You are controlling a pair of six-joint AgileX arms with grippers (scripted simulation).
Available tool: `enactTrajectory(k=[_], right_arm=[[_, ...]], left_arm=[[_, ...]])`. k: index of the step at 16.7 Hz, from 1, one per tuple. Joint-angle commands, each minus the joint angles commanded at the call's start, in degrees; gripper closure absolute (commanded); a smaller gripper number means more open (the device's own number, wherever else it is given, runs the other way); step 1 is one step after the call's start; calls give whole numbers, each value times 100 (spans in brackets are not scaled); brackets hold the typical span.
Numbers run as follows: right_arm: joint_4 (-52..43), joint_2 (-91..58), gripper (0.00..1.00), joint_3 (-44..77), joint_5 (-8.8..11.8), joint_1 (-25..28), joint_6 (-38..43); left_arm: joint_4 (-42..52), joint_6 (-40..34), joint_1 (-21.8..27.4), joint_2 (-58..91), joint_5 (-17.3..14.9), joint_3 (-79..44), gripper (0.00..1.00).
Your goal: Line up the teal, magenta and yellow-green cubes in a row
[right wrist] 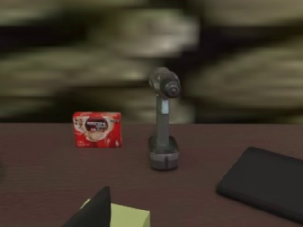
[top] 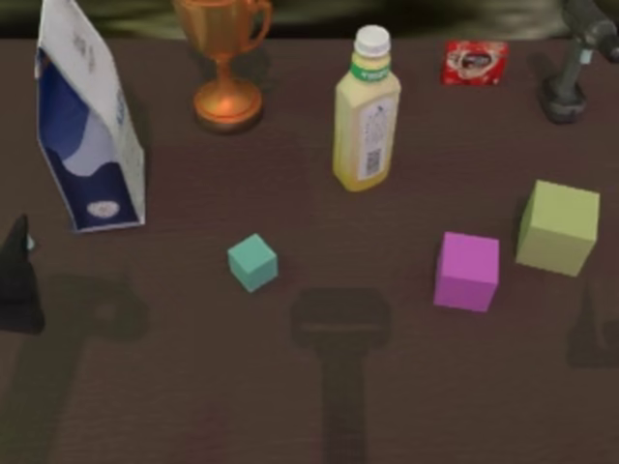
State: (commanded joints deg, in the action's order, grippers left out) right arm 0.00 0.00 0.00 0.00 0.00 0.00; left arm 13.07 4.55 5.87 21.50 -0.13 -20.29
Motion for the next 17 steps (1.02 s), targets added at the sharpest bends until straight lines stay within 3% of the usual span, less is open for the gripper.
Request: enactTrajectory(k=[10, 17], right_arm=[[0, 0, 0, 0, 0, 0, 0], [0, 0, 0, 0, 0, 0, 0]], left_arm=[[3237, 1057, 1338, 6240, -12, -4764, 0], [4991, 1655, 2092, 9422, -22, -7443, 0]])
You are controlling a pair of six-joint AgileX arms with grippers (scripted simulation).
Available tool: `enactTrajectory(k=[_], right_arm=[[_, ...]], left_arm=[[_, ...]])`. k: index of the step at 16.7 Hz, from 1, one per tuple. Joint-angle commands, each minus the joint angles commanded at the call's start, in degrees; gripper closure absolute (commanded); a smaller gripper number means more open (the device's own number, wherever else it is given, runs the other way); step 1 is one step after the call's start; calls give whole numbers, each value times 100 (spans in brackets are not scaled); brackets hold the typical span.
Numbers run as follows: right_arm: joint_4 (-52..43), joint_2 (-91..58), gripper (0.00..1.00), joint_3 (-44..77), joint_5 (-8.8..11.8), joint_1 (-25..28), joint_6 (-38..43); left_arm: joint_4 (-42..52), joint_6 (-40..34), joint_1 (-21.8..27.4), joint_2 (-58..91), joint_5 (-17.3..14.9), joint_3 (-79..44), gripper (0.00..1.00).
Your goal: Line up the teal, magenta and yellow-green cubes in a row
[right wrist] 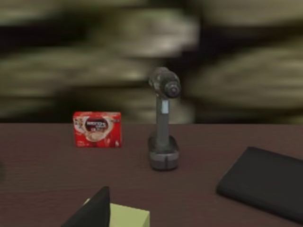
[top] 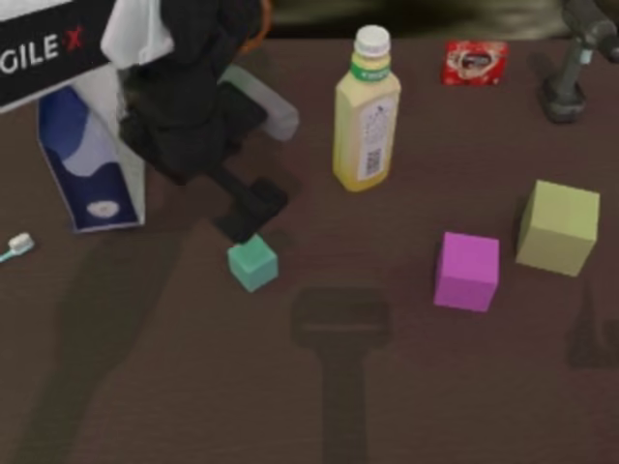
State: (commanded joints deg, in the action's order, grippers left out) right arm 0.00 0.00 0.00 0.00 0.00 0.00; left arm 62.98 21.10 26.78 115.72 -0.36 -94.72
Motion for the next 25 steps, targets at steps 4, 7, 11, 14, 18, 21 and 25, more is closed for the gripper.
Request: enactTrajectory(k=[4, 7, 11, 14, 18, 21, 25], right_arm=[[0, 0, 0, 0, 0, 0, 0], [0, 0, 0, 0, 0, 0, 0], [0, 0, 0, 0, 0, 0, 0], [0, 0, 0, 0, 0, 0, 0], [0, 0, 0, 0, 0, 0, 0], [0, 0, 0, 0, 0, 0, 0], [0, 0, 0, 0, 0, 0, 0]], left_arm=[[465, 176, 220, 910, 15, -823, 0], [525, 200, 251, 1016, 18, -940, 0], [496, 198, 224, 1010, 18, -907, 0], [91, 214, 239, 1150, 17, -619, 0], [-905, 214, 239, 1484, 14, -34, 0], [-1193, 217, 242, 1621, 12, 174, 0], [-1193, 217, 242, 1621, 12, 174, 8]])
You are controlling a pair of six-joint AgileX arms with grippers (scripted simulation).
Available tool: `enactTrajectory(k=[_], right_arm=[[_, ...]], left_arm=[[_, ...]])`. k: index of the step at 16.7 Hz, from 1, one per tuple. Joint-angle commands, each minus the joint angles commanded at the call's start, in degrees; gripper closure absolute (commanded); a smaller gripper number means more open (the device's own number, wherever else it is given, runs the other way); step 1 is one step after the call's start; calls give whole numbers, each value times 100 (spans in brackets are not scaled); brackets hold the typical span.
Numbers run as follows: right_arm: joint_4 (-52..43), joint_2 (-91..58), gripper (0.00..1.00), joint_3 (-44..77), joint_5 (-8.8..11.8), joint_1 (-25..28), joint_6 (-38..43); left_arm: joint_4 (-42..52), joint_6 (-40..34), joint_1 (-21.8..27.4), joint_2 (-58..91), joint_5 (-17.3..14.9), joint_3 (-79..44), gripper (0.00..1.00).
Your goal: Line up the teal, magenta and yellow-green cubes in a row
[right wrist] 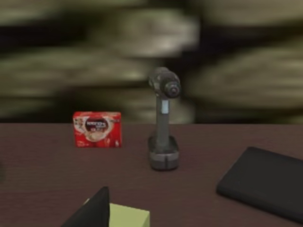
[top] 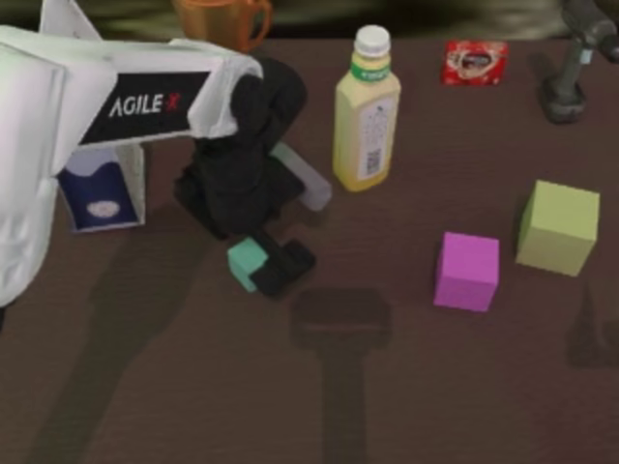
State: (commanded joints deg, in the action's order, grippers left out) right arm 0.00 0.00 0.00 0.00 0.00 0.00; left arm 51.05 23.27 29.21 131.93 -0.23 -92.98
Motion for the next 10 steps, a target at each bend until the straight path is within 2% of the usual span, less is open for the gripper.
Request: enactTrajectory(k=[10], right_arm=[[0, 0, 0, 0, 0, 0, 0]], left_arm=[[0, 0, 0, 0, 0, 0, 83]])
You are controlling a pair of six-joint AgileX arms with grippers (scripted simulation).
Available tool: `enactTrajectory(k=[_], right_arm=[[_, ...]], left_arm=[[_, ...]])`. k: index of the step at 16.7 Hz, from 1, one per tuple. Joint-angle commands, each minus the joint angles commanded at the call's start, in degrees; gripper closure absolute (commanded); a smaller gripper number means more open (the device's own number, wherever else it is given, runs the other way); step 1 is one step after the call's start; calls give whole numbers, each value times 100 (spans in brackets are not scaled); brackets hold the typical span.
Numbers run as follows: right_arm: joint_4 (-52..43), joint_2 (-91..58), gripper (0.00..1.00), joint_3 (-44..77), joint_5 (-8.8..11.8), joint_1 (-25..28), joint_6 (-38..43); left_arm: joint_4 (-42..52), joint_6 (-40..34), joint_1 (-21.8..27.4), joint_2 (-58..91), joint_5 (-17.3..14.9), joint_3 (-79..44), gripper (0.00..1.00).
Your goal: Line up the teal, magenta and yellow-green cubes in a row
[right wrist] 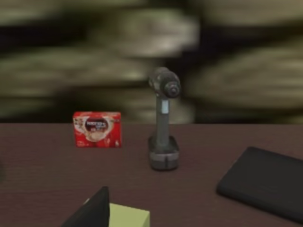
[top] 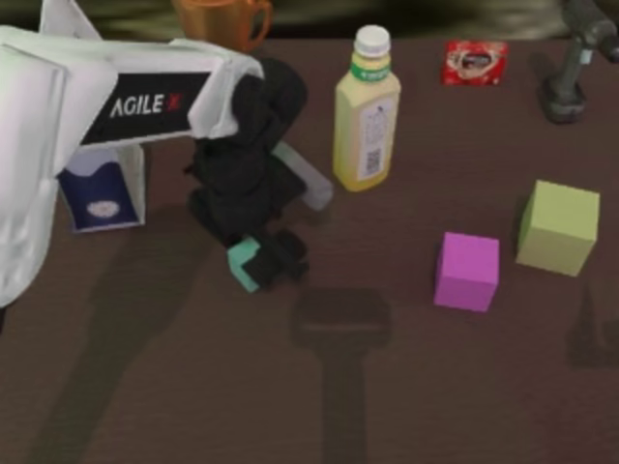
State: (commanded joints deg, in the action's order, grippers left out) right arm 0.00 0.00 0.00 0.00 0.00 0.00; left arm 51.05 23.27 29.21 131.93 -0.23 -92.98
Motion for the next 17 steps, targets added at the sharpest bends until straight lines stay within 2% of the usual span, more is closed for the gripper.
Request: enactTrajectory(k=[2, 3, 12, 17], right_arm=[[0, 0, 0, 0, 0, 0, 0], [0, 0, 0, 0, 0, 0, 0], [0, 0, 0, 0, 0, 0, 0], [0, 0, 0, 0, 0, 0, 0]], left_arm=[[0, 0, 0, 0, 0, 0, 98], [0, 0, 0, 0, 0, 0, 100], [109, -46, -5, -221, -75, -75, 100], [933, -69, -83, -463, -72, -625, 100]])
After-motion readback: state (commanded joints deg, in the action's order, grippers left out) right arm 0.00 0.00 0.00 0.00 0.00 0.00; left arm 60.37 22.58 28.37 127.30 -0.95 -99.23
